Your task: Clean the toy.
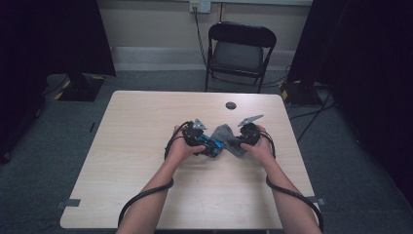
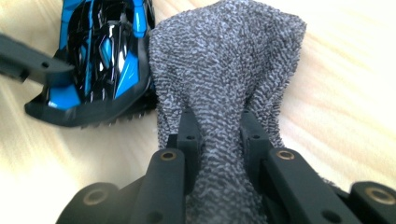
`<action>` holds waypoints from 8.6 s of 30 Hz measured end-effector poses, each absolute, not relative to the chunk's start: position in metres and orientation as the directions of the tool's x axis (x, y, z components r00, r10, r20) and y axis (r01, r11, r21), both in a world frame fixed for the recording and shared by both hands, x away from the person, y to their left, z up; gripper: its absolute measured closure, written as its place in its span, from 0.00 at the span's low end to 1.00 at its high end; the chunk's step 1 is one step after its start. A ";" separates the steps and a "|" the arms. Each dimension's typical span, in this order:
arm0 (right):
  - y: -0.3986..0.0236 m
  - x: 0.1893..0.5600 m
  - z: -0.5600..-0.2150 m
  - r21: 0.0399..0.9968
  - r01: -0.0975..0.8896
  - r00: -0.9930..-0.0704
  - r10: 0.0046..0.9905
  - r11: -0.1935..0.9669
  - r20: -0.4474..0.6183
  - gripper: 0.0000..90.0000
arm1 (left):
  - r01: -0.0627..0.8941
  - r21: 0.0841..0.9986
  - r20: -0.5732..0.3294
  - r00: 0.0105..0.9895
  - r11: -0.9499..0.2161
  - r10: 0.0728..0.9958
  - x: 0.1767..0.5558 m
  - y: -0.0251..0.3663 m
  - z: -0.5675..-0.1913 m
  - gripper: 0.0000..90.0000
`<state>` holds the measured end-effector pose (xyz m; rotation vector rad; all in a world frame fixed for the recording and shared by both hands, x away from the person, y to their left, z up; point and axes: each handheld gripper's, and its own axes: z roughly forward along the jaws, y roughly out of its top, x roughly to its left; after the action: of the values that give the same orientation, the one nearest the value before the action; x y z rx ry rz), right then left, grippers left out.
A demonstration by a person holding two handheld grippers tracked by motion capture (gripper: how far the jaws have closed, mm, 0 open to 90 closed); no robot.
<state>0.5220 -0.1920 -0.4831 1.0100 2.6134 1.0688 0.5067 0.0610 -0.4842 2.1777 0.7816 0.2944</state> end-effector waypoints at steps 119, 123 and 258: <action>-0.169 0.542 -0.481 0.660 0.466 -0.824 0.561 0.590 0.081 0.84 | 0.424 0.767 -0.046 0.785 -0.482 0.618 0.505 0.064 -0.487 0.06; -0.175 0.537 -0.481 0.658 0.470 -0.823 0.562 0.588 0.085 0.84 | 0.425 0.766 -0.045 0.784 -0.483 0.619 0.505 0.063 -0.487 0.06; -0.119 0.566 -0.481 0.670 0.479 -0.799 0.597 0.566 0.067 0.83 | 0.406 0.778 -0.045 0.797 -0.479 0.602 0.505 0.067 -0.488 0.07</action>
<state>0.5657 -0.1193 -0.4810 0.9116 2.6290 1.0487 0.5055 0.0674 -0.4878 2.1394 0.7434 0.2963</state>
